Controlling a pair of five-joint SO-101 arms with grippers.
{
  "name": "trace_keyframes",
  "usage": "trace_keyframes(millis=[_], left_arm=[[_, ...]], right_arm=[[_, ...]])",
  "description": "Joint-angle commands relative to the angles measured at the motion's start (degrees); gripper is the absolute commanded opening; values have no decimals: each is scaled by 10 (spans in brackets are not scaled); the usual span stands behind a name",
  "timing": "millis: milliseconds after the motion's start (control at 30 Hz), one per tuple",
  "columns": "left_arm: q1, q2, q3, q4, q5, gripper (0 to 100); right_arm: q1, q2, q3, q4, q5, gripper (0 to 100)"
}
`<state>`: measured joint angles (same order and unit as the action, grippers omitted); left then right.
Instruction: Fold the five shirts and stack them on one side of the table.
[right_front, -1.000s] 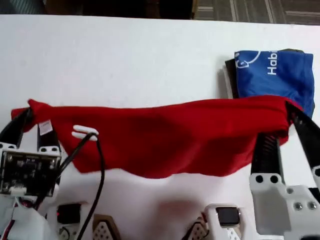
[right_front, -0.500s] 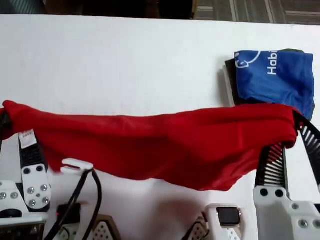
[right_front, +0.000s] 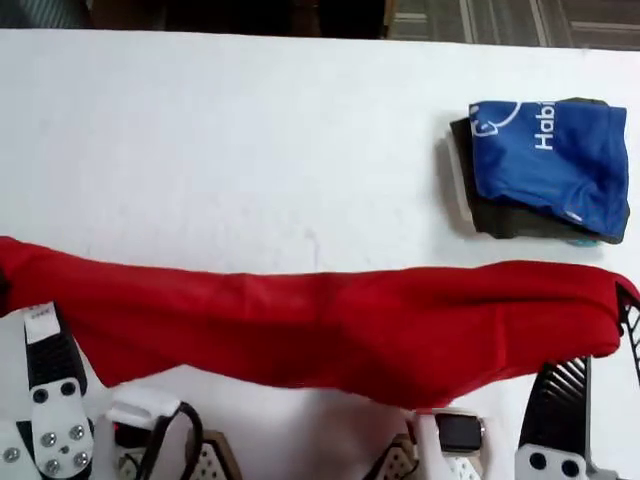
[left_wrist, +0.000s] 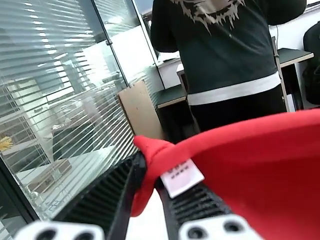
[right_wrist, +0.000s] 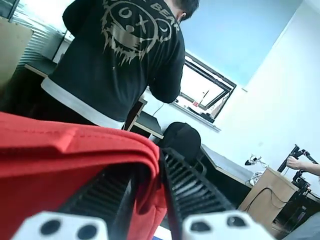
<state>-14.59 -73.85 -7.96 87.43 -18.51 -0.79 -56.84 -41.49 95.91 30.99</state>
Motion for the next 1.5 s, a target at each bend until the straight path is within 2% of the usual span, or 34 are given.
trace_keyframes(millis=[0,267,467,633,800,1033,1200,1467], left_arm=[[3,4,31,-11,2,25],[5,19,293,-127,5,25],[5,153,357,-236,2,25],[6,342,298,-287,-26,25],[6,537,167,-249,-50,25],[6,748,39,-221,-47,25],[7,837,7,-191,-50,25],[6,876,-15,-156,-49,27]], right_arm=[[7,29,46,-16,-3,19],[-73,115,273,-129,-18,19],[-77,193,433,-287,-14,19],[-64,300,439,-371,-13,19],[-34,405,383,-379,-13,19],[-50,503,375,-350,-15,19],[-72,554,375,-325,-18,19],[-65,589,375,-327,-18,19]])
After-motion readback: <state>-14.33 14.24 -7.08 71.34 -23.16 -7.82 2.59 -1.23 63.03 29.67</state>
